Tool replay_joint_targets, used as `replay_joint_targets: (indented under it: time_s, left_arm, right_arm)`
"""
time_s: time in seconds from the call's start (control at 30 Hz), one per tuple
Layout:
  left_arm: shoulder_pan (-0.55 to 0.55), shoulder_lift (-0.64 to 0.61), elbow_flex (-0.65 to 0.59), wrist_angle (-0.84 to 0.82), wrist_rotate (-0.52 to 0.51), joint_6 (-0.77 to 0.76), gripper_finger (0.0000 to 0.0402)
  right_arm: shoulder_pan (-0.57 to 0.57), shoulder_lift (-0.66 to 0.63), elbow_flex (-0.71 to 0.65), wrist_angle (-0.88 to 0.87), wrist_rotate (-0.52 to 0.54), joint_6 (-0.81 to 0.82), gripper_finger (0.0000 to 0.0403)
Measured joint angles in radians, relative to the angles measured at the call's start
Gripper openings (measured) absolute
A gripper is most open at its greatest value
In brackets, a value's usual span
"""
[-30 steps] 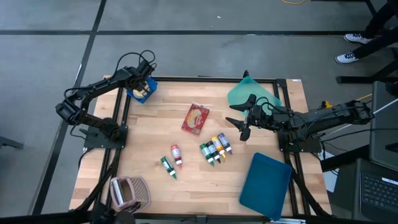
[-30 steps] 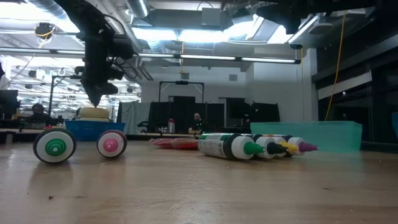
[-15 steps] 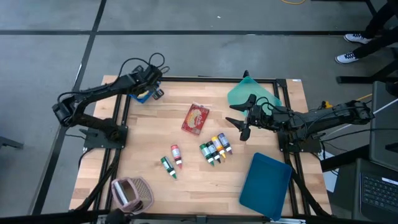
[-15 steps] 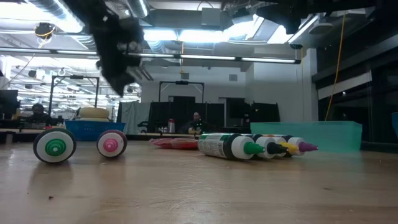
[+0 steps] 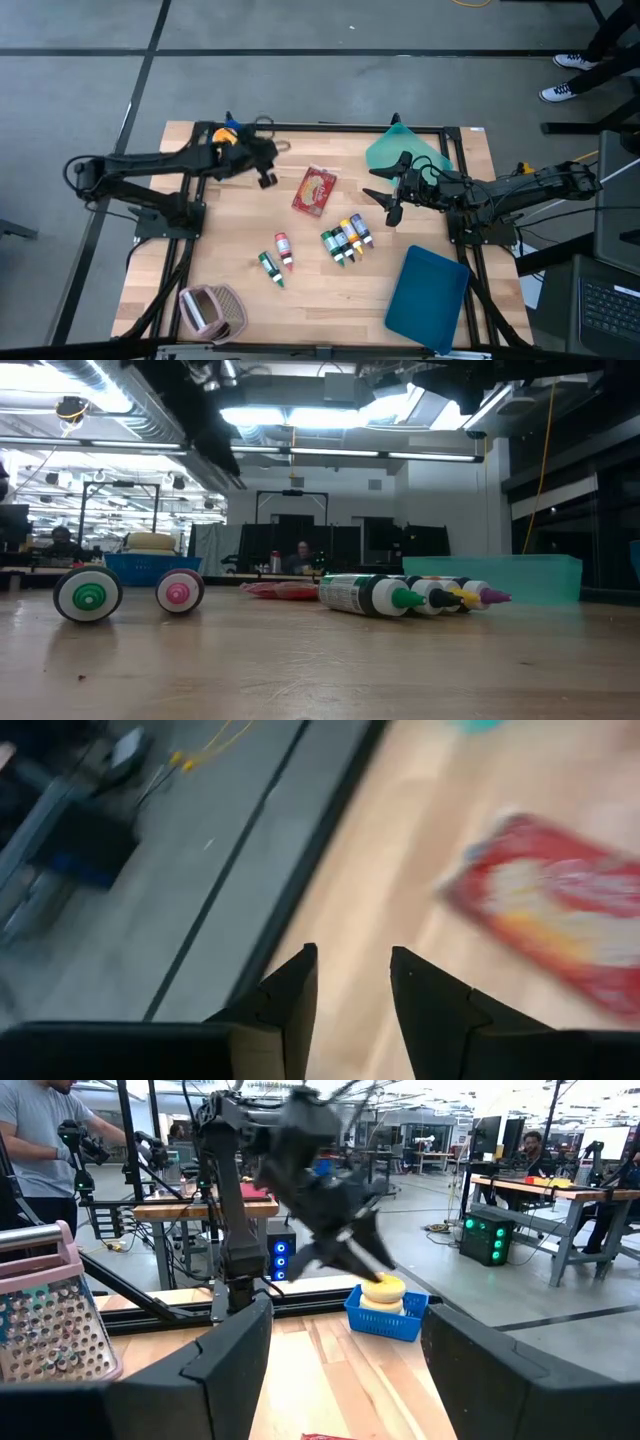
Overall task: Pick & Place Food Item
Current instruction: Put the red popcorn bag into the green bin
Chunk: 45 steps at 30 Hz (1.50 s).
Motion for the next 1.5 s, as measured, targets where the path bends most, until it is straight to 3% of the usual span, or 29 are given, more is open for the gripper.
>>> replay_joint_targets:
  time_s: [0.27,0.47,0.97,1.17,1.5]
  left_arm:
    - [-0.294,0.001,0.0,0.195,-0.002,-0.037,0.0133]
    - [-0.428,0.077,0.003,0.429,-0.044,-0.028,0.0144]
    - [-0.483,0.557,0.0,0.523,-0.107,-0.053,0.0185]
    - [-0.524,0.609,0.0,0.547,-0.213,-0.007,0.0198]
    - [-0.521,0.642,-0.001,0.492,-0.229,0.006,0.0199]
  right_arm:
    - [0.0,0.0,0.0,0.0,0.0,-0.034,0.0254]
    - [0.0,0.0,0.0,0.0,0.016,-0.044,0.0254]
    - [0.0,0.0,0.0,-0.001,0.015,-0.036,0.0254]
    - [0.0,0.0,0.0,-0.001,0.015,-0.033,0.0254]
    - [0.0,0.0,0.0,0.0,0.015,-0.025,0.0254]
